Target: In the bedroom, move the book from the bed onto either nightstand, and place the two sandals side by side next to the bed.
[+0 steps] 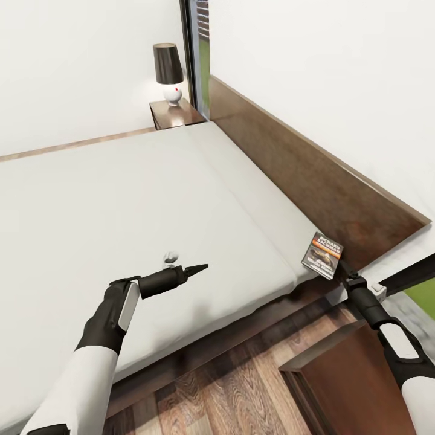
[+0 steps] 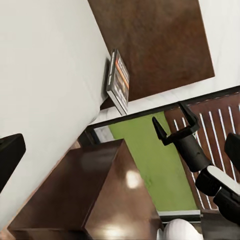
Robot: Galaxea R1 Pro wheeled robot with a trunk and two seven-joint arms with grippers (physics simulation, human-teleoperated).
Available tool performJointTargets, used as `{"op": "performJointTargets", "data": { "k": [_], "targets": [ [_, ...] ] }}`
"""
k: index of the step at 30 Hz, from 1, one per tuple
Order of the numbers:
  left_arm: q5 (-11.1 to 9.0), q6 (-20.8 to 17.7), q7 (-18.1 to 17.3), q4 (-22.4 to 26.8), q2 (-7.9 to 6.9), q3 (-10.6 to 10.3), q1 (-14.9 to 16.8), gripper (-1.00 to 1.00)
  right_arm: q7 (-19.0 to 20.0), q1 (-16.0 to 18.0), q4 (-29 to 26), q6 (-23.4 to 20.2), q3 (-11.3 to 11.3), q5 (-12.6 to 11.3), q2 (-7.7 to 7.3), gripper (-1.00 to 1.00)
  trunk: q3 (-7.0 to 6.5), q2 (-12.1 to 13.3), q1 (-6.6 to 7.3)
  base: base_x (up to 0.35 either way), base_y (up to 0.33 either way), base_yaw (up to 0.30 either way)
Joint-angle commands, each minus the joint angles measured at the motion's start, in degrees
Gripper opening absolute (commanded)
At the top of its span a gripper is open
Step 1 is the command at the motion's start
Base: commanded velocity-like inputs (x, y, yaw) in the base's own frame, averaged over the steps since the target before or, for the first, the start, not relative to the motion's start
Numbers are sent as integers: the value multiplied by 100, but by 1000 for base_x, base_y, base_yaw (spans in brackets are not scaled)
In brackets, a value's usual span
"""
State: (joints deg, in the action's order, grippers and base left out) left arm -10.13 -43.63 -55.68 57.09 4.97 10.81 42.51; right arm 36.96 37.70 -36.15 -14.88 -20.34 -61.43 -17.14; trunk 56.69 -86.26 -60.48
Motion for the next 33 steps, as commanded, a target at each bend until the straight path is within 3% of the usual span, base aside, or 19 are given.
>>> {"op": "performJointTargets", "data": {
  "k": [1,33],
  "targets": [
    [-9,-40,-14,-2,5,16,3,100,13,2,3,-59,-10,-54,0,100,22,-43,-22,0,0,0],
    [-7,-49,-13,6,4,17,3,100,21,3,-4,-68,-8,-54,0,100,596,-1327,-725,0,0,0]
  ]
}}
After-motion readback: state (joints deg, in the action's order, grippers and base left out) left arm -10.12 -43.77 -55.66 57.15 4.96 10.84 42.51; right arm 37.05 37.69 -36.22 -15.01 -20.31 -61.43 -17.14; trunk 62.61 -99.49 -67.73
